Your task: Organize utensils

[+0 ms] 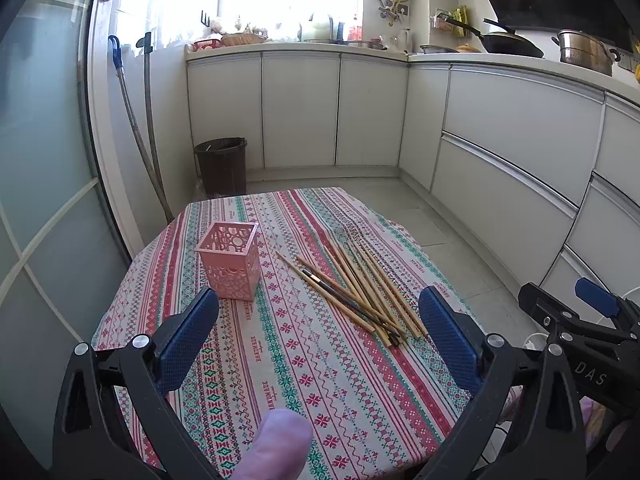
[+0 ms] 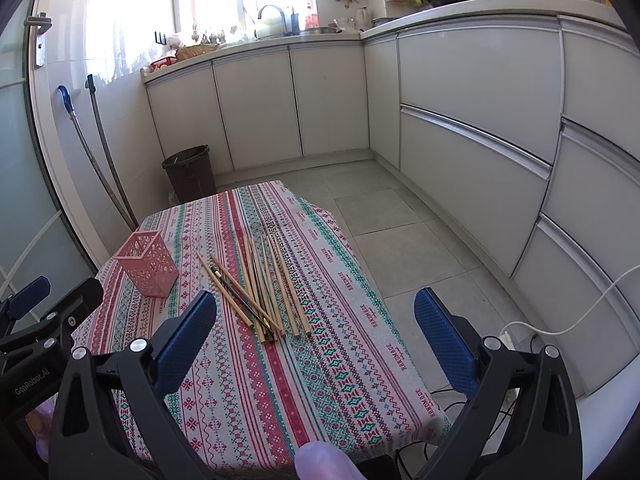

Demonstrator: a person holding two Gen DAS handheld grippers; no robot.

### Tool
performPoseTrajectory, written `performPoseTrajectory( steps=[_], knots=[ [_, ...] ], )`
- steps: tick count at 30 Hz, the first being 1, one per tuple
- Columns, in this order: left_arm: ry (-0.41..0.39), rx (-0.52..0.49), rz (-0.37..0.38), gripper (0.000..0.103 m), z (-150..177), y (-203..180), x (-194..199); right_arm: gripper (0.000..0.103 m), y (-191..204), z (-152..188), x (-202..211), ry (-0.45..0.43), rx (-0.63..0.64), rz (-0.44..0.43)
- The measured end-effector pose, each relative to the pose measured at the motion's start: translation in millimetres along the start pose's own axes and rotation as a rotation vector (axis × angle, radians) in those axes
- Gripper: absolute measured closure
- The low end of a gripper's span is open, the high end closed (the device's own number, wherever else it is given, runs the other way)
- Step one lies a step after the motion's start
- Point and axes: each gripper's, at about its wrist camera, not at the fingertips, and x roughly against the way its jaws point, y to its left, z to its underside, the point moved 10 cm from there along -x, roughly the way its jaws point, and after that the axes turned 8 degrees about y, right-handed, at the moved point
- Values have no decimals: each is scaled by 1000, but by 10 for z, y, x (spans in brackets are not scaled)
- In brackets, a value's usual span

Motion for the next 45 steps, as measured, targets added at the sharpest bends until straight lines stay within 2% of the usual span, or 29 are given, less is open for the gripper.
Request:
performPoseTrajectory(
  steps=[8, 11, 14, 16, 19, 20, 22, 24, 25, 26, 27, 28, 29, 30, 32, 34, 36, 40, 45],
  knots=[
    [17, 4, -5, 7, 19, 28, -38, 6, -6, -1, -19, 8, -5, 3],
    [63, 14, -18, 7, 71, 68, -130, 6, -33, 7, -46, 23, -21, 5],
    [204, 38, -14, 7, 246, 129, -393, 6, -91, -31, -56, 46, -80, -20],
    [376, 43, -1, 7, 525, 158, -678, 6, -179, -158, -23, 43, -166, -62],
    [595, 47, 56, 7, 988, 136, -980, 6, -313, -459, -6, 47, -332, -190],
    [623, 41, 74, 7, 1073, 107, -1020, 6, -353, -555, -29, 54, -385, -240],
    [618, -1, 83, 7, 1093, 16, -1035, 6, -408, -721, -117, 75, -483, -330],
    [515, -12, 94, 7, 885, -59, -970, 6, -442, -858, -223, 100, -568, -405],
    [449, -6, 128, 7, 727, -109, -905, 6, -451, -918, -273, 106, -588, -427],
    [424, 0, 167, 7, 629, -165, -887, 6, -453, -975, -320, 106, -593, -436],
    [434, 5, 192, 7, 598, -216, -940, 6, -458, -1015, -366, 103, -591, -433],
    [519, -6, 199, 7, 668, -274, -1093, 6, -475, -1024, -421, 101, -589, -422],
    [620, -17, 173, 8, 801, -269, -1238, 6, -499, -1010, -483, 106, -590, -415],
    [643, 7, 124, 26, 872, -202, -1360, 6, -533, -972, -561, 118, -593, -415],
    [619, 17, 90, 45, 873, -177, -1511, 6, -609, -837, -735, 172, -623, -422],
    [624, 33, 82, 45, 829, -200, -1638, 6, -678, -693, -891, 246, -706, -469],
    [613, 79, 66, 40, 745, -191, -1783, 6, -675, -647, -983, 288, -752, -533],
    [618, 165, 47, 36, 577, -174, -2042, 6, -699, -700, -972, 264, -700, -497],
    [642, 165, -32, 34, 622, -150, -2291, 6, -652, -672, -1008, 311, -721, -558]
  ],
)
